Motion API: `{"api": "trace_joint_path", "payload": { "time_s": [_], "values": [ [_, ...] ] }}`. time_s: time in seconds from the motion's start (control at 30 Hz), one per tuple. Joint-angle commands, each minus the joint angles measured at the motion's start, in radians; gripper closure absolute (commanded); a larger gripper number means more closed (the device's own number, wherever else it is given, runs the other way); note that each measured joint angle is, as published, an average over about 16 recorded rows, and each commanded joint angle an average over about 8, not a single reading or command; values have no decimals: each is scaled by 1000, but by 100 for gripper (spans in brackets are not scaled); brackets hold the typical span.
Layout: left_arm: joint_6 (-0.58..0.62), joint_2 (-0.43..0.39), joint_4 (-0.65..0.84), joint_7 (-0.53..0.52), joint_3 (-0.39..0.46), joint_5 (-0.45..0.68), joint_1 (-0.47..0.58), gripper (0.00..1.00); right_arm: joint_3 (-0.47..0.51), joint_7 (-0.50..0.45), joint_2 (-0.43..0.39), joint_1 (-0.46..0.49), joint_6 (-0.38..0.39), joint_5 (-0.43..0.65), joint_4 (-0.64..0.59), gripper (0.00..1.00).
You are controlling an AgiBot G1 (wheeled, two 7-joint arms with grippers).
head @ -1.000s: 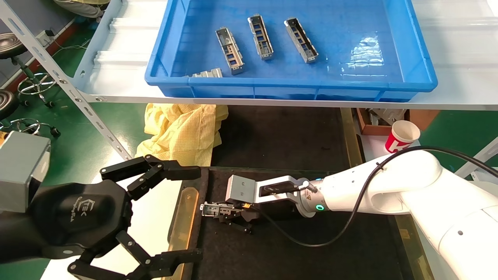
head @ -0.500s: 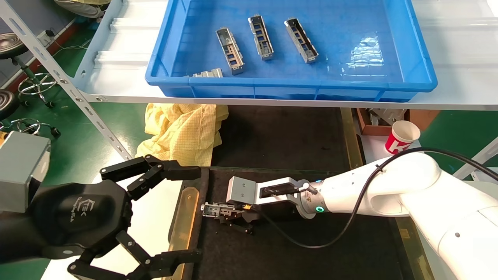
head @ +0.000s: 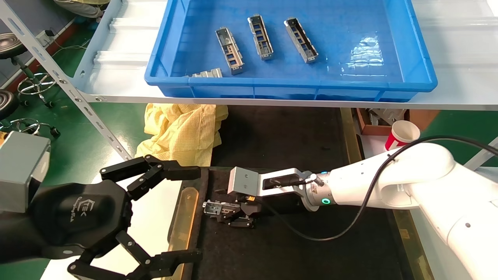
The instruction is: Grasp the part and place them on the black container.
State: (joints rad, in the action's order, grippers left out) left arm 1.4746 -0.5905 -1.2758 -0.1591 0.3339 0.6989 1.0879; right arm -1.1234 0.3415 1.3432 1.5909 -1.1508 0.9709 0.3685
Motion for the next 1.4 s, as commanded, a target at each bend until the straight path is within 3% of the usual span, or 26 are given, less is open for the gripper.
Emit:
{"api": "trace_joint_path", "payload": {
  "time_s": [0.03, 0.33, 0.73, 1.4],
  "values": [
    [0, 0, 0, 0, 0, 0, 0, 0, 5, 11, -4, 8, -29, -17, -8, 0],
    [0, 0, 0, 0, 0, 0, 0, 0, 24, 36, -18, 24, -98, -59, -49, 0],
    [0, 0, 0, 0, 0, 0, 0, 0, 33, 24, -26, 15, -89, -56, -26, 0],
    [0, 0, 1, 1, 1, -1, 0, 0, 288, -150, -248, -152, -169, -114, 270, 0]
  ]
}}
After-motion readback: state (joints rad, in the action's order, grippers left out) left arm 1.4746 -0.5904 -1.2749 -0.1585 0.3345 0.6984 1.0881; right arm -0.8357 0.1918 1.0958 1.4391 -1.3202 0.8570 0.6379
